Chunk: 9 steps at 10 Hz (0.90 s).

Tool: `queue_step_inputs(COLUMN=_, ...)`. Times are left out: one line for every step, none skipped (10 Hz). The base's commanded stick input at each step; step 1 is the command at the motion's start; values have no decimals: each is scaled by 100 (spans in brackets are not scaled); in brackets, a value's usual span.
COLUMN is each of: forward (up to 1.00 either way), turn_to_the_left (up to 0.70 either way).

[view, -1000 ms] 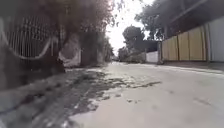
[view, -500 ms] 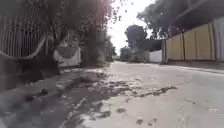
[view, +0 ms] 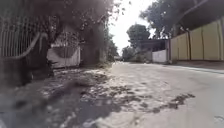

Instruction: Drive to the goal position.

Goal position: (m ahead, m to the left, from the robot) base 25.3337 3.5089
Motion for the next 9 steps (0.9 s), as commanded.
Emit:
queue_step_inputs(forward=100, turn_to_the_left=-40)
queue_step_inputs(forward=100, turn_to_the_left=-40)
queue_step_inputs(forward=100, turn_to_the_left=-10)
queue_step_inputs(forward=100, turn_to_the_left=0)
queue_step_inputs(forward=100, turn_to_the_left=0)
queue_step_inputs(forward=100, turn_to_the_left=0)
queue_step_inputs(forward=100, turn_to_the_left=0)
queue_step_inputs(forward=100, turn_to_the_left=0)
queue_step_inputs(forward=100, turn_to_the_left=0)
